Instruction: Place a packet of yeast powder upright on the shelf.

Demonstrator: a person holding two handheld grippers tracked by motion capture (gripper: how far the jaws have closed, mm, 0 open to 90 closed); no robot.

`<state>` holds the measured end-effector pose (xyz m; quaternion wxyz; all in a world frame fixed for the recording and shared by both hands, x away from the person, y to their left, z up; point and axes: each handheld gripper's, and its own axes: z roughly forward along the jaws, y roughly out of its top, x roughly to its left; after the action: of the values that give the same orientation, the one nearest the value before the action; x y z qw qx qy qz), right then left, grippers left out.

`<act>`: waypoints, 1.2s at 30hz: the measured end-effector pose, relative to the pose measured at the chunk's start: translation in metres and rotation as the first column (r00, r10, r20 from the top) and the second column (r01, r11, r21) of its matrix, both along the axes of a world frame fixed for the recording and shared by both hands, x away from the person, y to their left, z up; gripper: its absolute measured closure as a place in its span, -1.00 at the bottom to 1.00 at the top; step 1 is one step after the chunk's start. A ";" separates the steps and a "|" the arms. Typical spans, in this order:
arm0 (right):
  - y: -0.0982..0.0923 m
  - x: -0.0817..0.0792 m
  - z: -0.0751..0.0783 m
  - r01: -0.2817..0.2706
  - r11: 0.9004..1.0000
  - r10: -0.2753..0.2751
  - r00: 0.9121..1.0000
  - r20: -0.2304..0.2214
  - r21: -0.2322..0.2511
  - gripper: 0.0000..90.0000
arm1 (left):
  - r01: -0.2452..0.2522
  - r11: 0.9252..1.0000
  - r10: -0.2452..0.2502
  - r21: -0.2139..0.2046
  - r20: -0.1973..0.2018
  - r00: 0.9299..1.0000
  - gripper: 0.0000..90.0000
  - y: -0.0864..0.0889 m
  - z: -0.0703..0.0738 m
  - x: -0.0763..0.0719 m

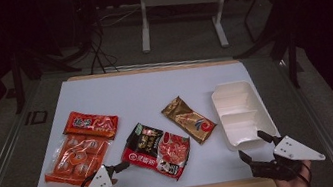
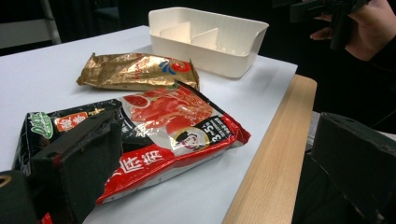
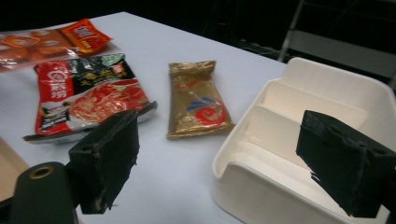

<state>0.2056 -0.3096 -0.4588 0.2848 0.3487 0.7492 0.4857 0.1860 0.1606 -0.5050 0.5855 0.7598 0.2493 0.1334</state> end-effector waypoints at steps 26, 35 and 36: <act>0.015 0.000 0.015 0.008 1.000 -0.010 0.998 -0.068 -0.029 -0.70 | -0.049 0.999 0.048 -0.007 -0.022 0.999 -0.94 0.005 -0.003 0.003; 0.020 0.010 0.030 0.042 0.999 -0.044 0.997 -0.059 -0.033 -0.71 | -0.039 0.999 0.039 0.020 -0.011 0.999 -0.94 0.002 -0.003 0.001; 0.021 0.011 0.031 0.043 0.998 -0.045 0.997 -0.056 -0.035 -0.71 | -0.039 0.999 0.040 0.018 -0.013 0.999 -0.94 0.001 -0.003 0.002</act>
<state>0.2164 -0.2886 -0.4274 0.2801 0.3740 0.7572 0.4564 0.1875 0.1618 -0.5081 0.5743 0.7608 0.2668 0.1421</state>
